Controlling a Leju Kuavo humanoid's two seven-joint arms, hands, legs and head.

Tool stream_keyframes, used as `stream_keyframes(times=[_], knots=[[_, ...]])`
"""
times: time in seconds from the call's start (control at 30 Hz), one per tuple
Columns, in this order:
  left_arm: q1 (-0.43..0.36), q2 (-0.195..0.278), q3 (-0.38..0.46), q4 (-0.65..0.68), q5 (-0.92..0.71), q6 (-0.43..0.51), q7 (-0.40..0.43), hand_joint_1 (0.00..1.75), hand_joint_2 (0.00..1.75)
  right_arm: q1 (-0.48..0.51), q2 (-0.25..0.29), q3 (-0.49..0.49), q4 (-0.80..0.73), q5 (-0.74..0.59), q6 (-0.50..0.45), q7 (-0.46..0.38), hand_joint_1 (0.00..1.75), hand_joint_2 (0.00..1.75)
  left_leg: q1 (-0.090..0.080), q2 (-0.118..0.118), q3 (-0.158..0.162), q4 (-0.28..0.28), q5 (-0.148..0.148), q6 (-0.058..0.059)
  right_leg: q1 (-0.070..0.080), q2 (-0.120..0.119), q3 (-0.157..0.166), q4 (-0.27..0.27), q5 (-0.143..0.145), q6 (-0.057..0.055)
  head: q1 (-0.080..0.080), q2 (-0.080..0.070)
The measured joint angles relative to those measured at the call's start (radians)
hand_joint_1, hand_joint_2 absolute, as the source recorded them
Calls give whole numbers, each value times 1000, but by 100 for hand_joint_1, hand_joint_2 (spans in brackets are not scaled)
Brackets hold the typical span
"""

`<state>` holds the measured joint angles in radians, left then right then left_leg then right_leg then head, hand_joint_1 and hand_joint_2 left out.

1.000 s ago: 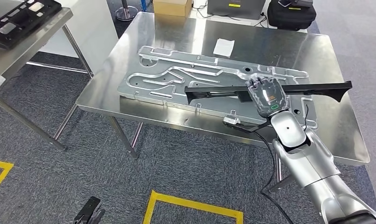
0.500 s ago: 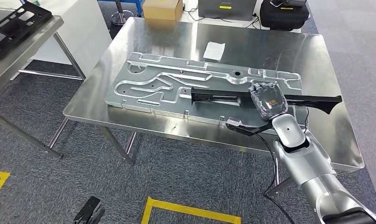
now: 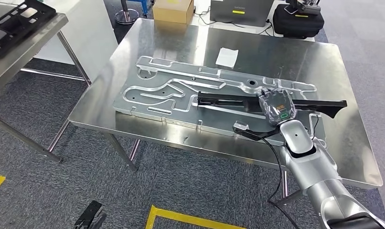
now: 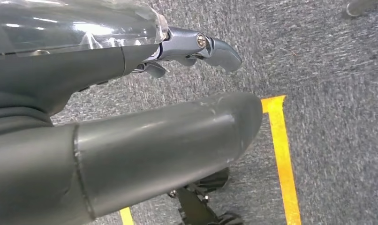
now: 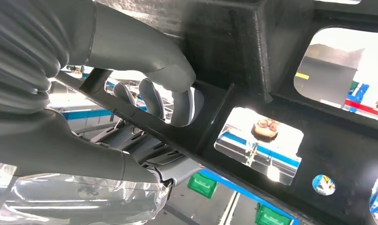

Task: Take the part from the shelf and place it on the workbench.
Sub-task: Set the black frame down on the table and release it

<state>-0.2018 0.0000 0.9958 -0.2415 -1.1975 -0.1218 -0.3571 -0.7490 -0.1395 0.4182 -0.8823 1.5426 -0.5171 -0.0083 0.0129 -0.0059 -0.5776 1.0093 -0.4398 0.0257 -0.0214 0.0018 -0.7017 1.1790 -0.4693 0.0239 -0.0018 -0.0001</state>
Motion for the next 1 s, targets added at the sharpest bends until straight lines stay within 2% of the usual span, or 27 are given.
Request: stream_keyframes(times=[0.03,0.07,0.1,0.2,0.27,0.3,0.37,0.4,0.43,0.47,0.53,0.57,0.6,0.63,0.7,0.77,0.8,0.87,0.9,0.93,0.97,1.0], knots=[[0,0,0,0,0,0,0,0,0,-1,0,-1,3,0,-1,-1,175,175,-2,-1,6,4,-7,-5,1,-1,29,-67,33,-2,0,0],[-1,-1,0,0,0,0,0,0,0,-2,1,-3,5,-1,-1,-2,175,175,-3,-2,9,7,-13,-10,2,-2,51,-119,54,-4,0,0],[-1,-1,-1,0,-1,0,0,0,0,-2,2,-5,7,-1,-2,-3,175,175,-4,-3,11,9,-18,-15,5,-2,64,-147,58,-8,0,0],[-1,-1,-1,0,-1,0,0,0,0,-3,5,-9,12,-1,-3,-4,175,175,-3,-3,16,5,-26,-33,7,0,73,-160,50,-21,0,0],[-1,-2,-2,0,-1,0,0,0,0,-2,8,-11,16,-1,-3,-4,175,175,0,-1,6,37,-48,-43,2,-1,84,-170,50,-32,-2,0],[-1,-2,-2,0,-1,0,0,0,0,-1,9,-11,19,-1,-2,-4,175,175,1,-1,-14,81,-71,-47,0,-2,90,-174,49,-37,-4,0],[1,-2,-2,0,-1,0,0,0,0,2,10,-13,26,-1,-2,-4,175,175,3,0,-85,215,-127,-53,0,-3,93,-174,44,-43,-6,0],[3,-2,-2,0,-1,0,0,0,0,6,10,-13,29,-1,-2,-5,175,175,4,0,-118,268,-140,-56,1,-2,94,-173,42,-44,-7,0],[5,-2,-2,0,-1,0,0,0,0,10,10,-14,32,-1,-1,-5,175,175,5,0,-139,293,-134,-58,1,-1,96,-172,38,-43,-8,0],[6,-2,-2,0,-1,-1,0,0,0,14,10,-14,35,-1,-1,-5,175,175,7,1,-139,274,-105,-59,0,0,100,-170,33,-41,-8,0],[7,-1,-2,0,-1,-1,0,0,0,19,11,-16,40,-1,0,-5,175,175,10,2,-95,150,-20,-60,-2,1,110,-163,20,-33,-9,0],[7,0,-2,1,-1,0,0,0,0,20,12,-19,41,-2,0,-4,175,175,9,2,-68,88,8,-58,-2,2,113,-157,13,-28,-10,0],[7,0,-2,1,-1,0,0,0,0,20,12,-21,42,-2,0,-4,175,175,8,1,-52,50,20,-54,0,4,113,-154,9,-22,-11,0],[7,0,-2,1,0,1,0,0,0,21,12,-24,44,-2,0,-3,175,175,6,1,-45,34,18,-49,2,5,112,-152,7,-17,-10,0],[8,0,-2,1,1,2,-2,0,0,25,12,-29,48,-3,-1,-1,175,175,5,0,-44,31,13,-35,2,7,111,-154,6,-6,-9,0],[7,0,-2,1,3,3,-4,0,0,30,12,-36,51,-4,-2,0,175,175,7,0,-40,24,13,-20,0,4,103,-131,-12,2,-7,0],[6,0,-2,1,3,4,-5,0,44,31,12,-39,53,-4,-3,1,131,175,8,1,-37,21,14,-13,-1,3,88,-98,-32,5,-6,0],[6,0,-3,1,3,8,-6,0,131,37,12,-46,58,-4,-6,0,44,175,5,1,-36,20,12,-5,-1,1,22,29,-89,7,-5,0],[7,0,-3,1,2,9,-5,0,131,43,12,-49,62,-4,-8,0,0,175,3,0,-36,20,11,-3,0,1,-12,89,-107,7,-5,0],[8,0,-5,1,1,10,-4,0,87,49,12,-52,66,-5,-8,0,0,175,1,0,-34,21,9,-1,0,1,-36,125,-108,6,-5,0],[10,0,-7,1,0,10,-3,0,44,55,12,-55,70,-5,-9,-1,0,175,-1,-1,-33,21,8,0,0,1,-40,118,-89,3,-5,0],[10,0,-9,1,0,10,-3,0,0,60,12,-57,72,-6,-9,-1,0,175,-3,-2,-30,21,7,0,1,1,-26,78,-56,-2,-4,0]])
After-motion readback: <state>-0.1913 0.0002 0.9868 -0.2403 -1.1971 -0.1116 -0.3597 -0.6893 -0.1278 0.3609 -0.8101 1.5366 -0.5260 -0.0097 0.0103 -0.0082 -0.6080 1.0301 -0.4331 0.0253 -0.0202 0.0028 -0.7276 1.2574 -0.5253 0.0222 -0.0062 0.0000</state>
